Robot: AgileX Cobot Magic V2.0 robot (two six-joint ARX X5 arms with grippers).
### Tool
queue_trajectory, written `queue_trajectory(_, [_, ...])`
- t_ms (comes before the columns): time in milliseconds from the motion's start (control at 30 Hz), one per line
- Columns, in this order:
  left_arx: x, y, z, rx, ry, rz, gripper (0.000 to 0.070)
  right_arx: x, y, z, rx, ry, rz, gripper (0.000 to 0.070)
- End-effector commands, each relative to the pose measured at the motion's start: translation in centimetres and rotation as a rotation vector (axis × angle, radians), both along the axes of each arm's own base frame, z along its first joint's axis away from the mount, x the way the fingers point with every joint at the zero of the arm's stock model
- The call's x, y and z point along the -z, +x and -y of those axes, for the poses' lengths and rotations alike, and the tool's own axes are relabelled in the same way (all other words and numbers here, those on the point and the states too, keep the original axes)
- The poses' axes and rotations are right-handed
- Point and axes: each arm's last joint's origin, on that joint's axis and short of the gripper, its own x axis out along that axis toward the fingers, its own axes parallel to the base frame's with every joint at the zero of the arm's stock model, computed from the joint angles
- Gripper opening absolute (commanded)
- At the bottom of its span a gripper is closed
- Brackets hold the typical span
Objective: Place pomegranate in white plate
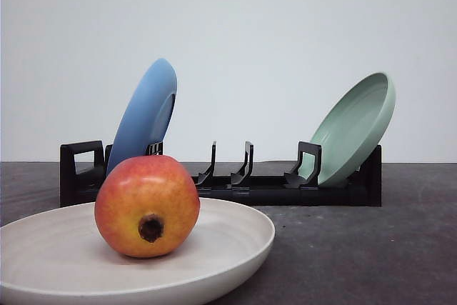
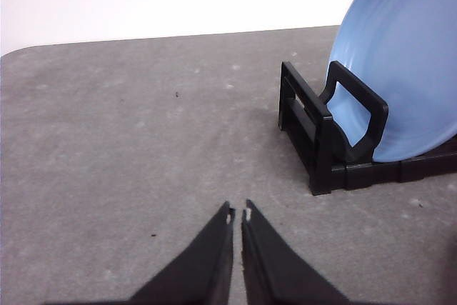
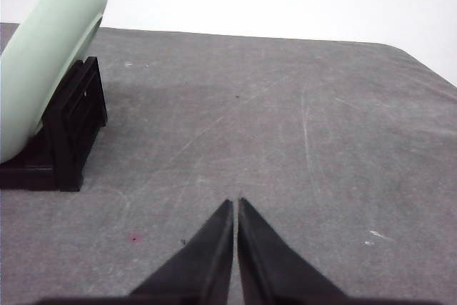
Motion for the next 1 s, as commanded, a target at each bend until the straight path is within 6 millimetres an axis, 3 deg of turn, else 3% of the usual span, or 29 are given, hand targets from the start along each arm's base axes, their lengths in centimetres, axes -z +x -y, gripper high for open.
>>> queue_trajectory(0, [0.36, 0.03, 0.01, 0.006, 0.01, -0.011, 0.0, 0.09, 0.03, 0.02, 0.004, 0.007, 0.003, 0.0002])
queue_trajectory(967, [0.36, 0.03, 0.01, 0.006, 0.01, -0.011, 0.0, 0.09, 0.03, 0.02, 0.004, 0.007, 0.003, 0.0002])
